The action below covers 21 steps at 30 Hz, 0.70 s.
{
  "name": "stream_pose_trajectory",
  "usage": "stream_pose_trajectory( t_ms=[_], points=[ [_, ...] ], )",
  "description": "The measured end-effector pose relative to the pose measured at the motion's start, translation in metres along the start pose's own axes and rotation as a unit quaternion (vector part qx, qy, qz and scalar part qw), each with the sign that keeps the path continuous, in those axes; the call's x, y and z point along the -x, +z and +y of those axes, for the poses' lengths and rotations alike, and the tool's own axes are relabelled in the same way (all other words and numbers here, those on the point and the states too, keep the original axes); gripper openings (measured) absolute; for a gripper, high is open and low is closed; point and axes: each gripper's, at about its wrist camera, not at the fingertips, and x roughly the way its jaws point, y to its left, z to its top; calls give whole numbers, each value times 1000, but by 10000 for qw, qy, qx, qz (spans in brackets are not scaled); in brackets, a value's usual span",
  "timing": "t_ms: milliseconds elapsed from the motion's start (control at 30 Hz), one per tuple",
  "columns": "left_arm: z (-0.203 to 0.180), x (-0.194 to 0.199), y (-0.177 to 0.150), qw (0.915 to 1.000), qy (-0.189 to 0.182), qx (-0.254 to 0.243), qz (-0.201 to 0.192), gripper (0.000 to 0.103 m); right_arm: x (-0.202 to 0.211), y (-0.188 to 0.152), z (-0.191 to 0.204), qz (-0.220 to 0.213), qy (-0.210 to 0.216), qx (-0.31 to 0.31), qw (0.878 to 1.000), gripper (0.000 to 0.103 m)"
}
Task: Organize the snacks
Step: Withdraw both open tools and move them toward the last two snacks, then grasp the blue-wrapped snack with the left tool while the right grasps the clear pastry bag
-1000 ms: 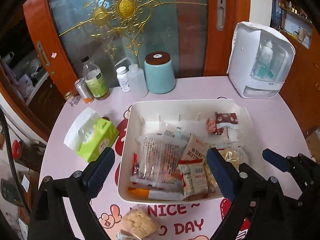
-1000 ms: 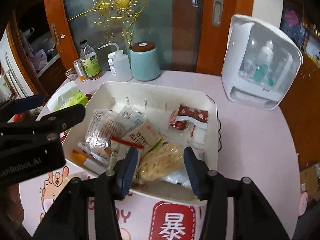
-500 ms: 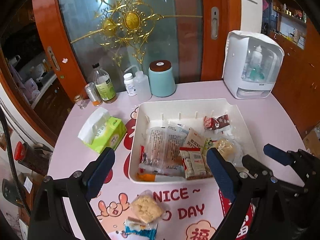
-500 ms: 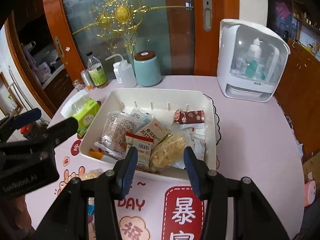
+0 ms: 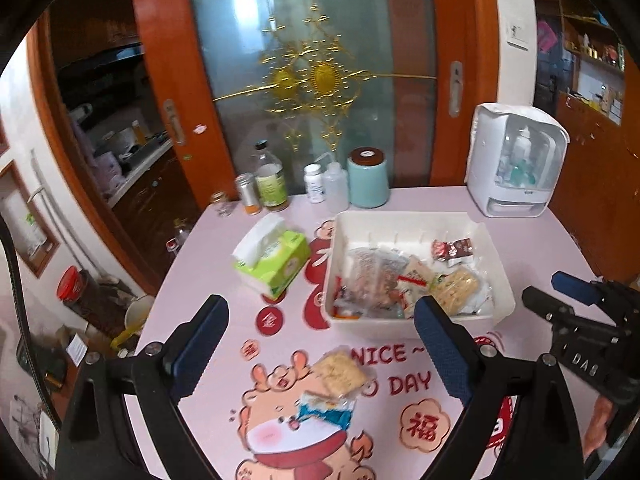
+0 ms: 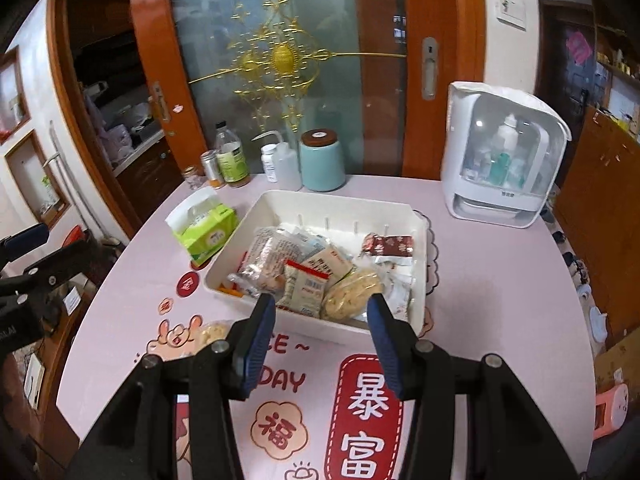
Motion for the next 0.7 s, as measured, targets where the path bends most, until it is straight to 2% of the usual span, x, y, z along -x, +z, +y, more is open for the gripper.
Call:
stream_pose_trajectory(
  t_ms=[133,400,533,700],
  points=[
    [20,-3,-25,9997,78,146,190,95,-7,-7,14,117,152,146,9997,48],
    [54,-50,-90,9935,56,585,979,95,-48,-25,50,641,671,376,9950,48],
    [70,-77,-118,9858,84,1011,1339,95,-79,-32,67,994,982,458,9891,49],
    [79,-120,-147,9742,358,1395,1738,94,-127,-45,87,1448,1276,435,9802,49]
  ],
)
